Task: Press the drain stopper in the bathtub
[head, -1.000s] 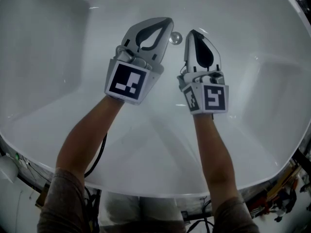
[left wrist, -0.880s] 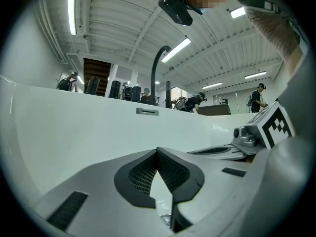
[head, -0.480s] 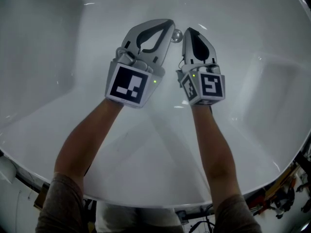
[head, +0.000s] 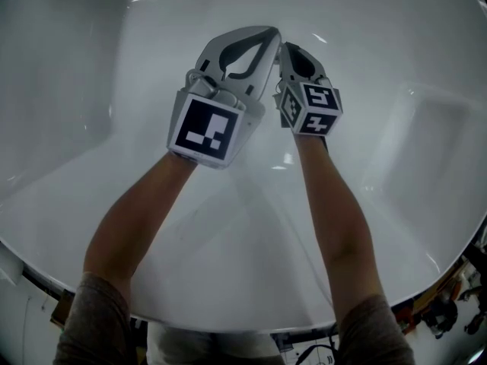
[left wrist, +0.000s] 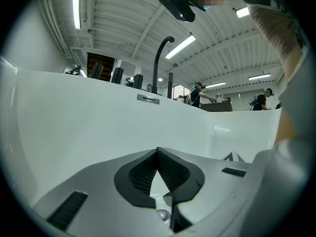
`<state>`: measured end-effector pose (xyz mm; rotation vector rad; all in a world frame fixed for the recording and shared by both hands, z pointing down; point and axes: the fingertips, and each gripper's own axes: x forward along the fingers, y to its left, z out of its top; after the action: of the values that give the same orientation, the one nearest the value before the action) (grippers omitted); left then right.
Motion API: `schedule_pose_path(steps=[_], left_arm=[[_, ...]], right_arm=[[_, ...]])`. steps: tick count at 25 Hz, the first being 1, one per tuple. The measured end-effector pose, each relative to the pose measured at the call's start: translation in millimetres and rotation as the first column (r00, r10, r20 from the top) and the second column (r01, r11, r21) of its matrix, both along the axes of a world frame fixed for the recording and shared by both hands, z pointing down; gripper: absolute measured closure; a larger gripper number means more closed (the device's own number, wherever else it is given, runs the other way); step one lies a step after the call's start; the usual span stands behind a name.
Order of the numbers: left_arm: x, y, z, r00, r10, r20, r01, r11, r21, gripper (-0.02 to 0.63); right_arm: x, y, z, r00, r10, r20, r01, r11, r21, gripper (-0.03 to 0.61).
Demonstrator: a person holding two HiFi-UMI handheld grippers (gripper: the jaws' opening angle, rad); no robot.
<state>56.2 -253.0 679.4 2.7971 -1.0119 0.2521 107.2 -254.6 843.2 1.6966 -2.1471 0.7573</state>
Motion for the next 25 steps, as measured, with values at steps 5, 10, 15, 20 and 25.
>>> schedule_pose_path(steps=[5, 10, 15, 20, 25], left_arm=[[-5, -3, 5, 1.000, -0.009, 0.007, 0.009, 1.000, -0.010, 0.612], [-6, -4, 11, 1.000, -0.012, 0.015, 0.012, 1.000, -0.018, 0.612], [-5, -4, 17, 1.000, -0.003, 0.022, 0.003, 1.000, -0.029, 0.612], [-9, -6, 19, 1.000, -0.014, 0.015, 0.014, 1.000, -0.025, 0.612], [-13, -7, 26, 0.999, -0.029, 0.017, 0.029, 0.999, -0.045, 0.612]], right_arm=[[9, 4, 53, 0.999, 0.039, 0.010, -0.037, 0.983, -0.180, 0.580], [5, 12, 90, 0.998, -0.042, -0.041, 0.028, 0.955, -0.296, 0.580], [6, 11, 111, 0.998, -0.053, -0.042, 0.033, 0.925, -0.379, 0.580], [9, 6, 124, 0.995, -0.074, -0.067, 0.039, 0.907, -0.419, 0.580], [9, 4, 127, 0.995, -0.078, -0.068, 0.042, 0.905, -0.424, 0.580]])
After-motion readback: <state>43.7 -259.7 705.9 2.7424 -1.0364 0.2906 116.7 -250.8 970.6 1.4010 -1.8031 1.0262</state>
